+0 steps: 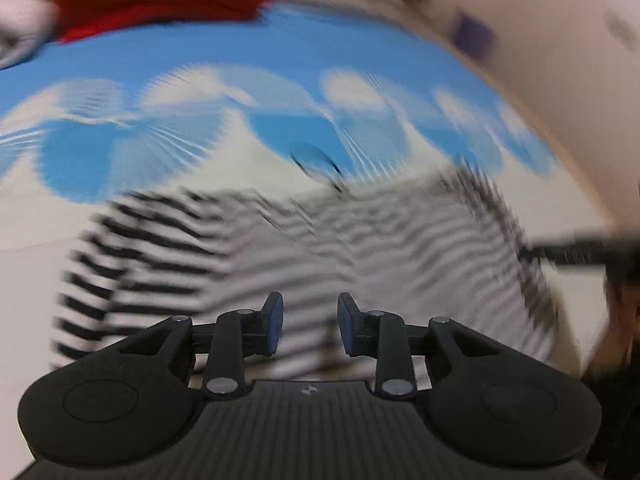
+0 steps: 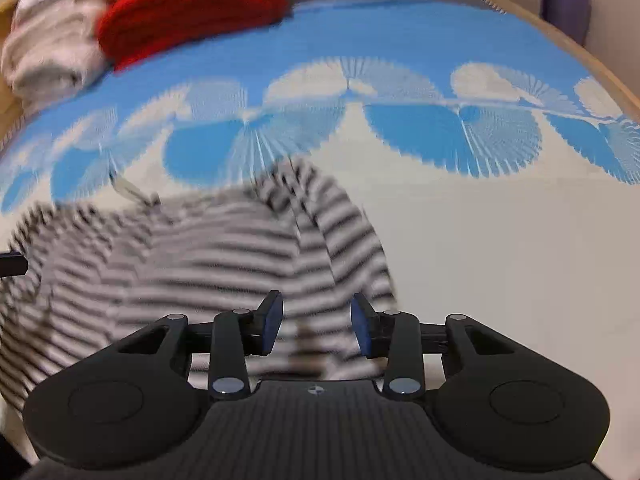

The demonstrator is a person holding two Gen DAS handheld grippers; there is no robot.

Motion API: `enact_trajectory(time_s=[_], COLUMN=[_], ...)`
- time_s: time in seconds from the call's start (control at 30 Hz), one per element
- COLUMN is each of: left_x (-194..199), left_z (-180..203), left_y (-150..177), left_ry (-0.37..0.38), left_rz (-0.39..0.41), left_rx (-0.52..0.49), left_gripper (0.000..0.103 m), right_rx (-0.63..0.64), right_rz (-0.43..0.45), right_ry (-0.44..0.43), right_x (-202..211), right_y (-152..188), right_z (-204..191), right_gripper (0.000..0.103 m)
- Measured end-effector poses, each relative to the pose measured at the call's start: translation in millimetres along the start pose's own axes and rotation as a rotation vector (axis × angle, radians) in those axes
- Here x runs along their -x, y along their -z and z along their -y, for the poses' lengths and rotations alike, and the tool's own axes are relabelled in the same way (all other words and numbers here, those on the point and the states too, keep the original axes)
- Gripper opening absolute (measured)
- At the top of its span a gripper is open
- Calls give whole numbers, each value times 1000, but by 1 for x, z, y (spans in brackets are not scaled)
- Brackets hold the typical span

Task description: Fold small clothes

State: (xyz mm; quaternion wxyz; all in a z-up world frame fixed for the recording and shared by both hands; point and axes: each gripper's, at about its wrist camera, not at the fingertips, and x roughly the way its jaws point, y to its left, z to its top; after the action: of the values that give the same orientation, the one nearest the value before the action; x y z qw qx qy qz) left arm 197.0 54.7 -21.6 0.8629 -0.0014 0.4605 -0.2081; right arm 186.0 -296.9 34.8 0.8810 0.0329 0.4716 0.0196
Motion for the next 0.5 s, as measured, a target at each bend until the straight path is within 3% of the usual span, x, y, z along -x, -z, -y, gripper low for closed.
enact_trajectory(time_s=[0.07,0.13,0.27,0.33,0.4,0.5], left_x=[-26,-35,1,17,18,6], left_z=[9,10,0,-8,-6,-24], left_y=[6,7,-4,-3,-2,16], left_ry=[-86,-163,-118,-104,-124,-156], left_rz=[-100,-118,-1,17,-27,-168], left_rx=[-66,-80,45,65,59,55], left_gripper=[35,34,35,35,35,35], right_rx=[22,2,-46,-25,25,106], right_rz=[-93,-152,-63,-39,-65,-192], right_ry=[48,96,47,-4,-17,28], right_x=[-12,-19,3,13,13,-3], right_y=[10,18,20,23,29,43], right_z=[7,16,20,19,16,14], right_gripper=[40,41,41,42,42,43])
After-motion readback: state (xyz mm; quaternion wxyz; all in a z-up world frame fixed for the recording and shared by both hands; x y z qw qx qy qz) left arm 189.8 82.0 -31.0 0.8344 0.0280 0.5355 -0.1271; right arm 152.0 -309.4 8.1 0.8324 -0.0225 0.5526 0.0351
